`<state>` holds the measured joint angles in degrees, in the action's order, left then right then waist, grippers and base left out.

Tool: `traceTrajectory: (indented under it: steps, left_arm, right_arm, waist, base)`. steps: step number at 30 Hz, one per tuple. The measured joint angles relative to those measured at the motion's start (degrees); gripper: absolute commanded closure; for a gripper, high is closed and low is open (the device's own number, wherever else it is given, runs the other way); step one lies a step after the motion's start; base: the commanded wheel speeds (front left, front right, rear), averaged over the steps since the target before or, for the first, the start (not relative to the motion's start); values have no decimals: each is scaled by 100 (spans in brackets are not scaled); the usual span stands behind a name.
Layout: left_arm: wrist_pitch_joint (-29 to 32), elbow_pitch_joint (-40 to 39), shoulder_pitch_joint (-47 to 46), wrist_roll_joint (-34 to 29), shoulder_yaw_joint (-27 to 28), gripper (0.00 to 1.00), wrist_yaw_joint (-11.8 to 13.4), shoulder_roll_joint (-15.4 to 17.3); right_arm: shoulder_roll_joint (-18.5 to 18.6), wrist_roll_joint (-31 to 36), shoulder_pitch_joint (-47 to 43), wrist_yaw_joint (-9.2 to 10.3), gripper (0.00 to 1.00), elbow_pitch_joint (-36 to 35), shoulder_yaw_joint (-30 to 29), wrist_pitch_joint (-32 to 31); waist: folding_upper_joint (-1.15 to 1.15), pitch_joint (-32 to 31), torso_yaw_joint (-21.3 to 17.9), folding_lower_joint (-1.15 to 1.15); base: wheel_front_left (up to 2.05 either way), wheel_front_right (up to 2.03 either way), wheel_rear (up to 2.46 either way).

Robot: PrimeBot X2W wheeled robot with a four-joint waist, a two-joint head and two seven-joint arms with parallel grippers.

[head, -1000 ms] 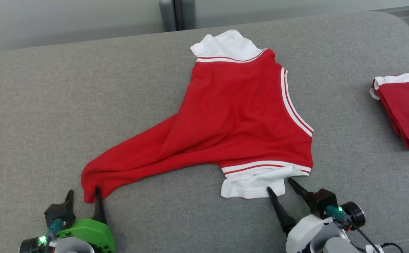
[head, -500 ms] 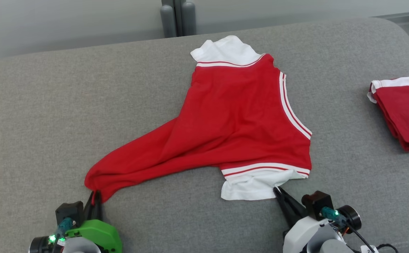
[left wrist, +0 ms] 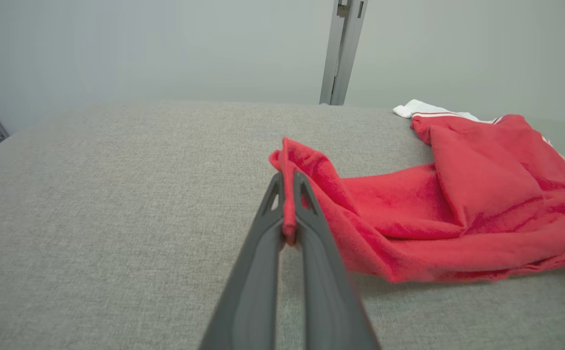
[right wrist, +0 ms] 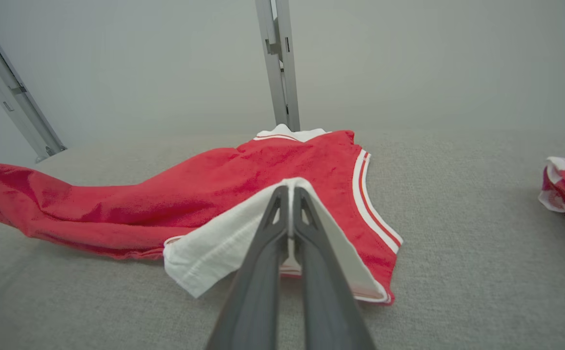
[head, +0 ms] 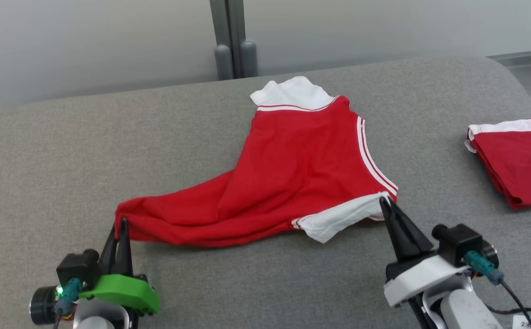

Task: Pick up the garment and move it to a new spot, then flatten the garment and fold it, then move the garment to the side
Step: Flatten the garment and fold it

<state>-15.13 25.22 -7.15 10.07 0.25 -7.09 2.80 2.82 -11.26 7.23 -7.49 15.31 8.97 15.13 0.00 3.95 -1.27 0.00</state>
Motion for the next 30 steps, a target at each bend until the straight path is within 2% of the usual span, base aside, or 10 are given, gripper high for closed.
traceTrajectory:
  steps: [5,10,15,21,26,30]
  left_arm:
    - [0,-703,-385,109,11,100,-20,53]
    - [20,-1051,-1145,694,-276,100,-22,524]
    - [612,-1601,-2021,1389,-427,100,-27,1014]
    - [1466,-1903,-3094,1744,-353,100,-27,1439]
    - [1929,-1767,-3730,1741,-338,100,66,1596]
    - [2115,-1283,-4222,1822,-249,100,233,1580]
  right_arm:
    - [33,-3,498,0,100,-899,-275,0]
    - [471,-12,1395,0,100,-1594,-437,0]
    - [1058,-35,2337,0,100,-1833,-441,0]
    - [1660,51,3556,0,100,-1469,-190,-11]
    - [1813,131,4507,-3,100,-699,51,-107]
    - [1887,417,5301,-4,100,23,332,-151]
  waist:
    - [0,-145,-38,0]
    - [0,-212,-108,0]
    - [0,-233,-131,0]
    - [0,-83,-126,0]
    - [0,192,-121,0]
    - [0,546,-116,0]
  base:
    - [0,0,0]
    - [0,0,0]
    - [0,0,0]
    - [0,0,0]
    - [0,0,0]
    - [0,0,0]
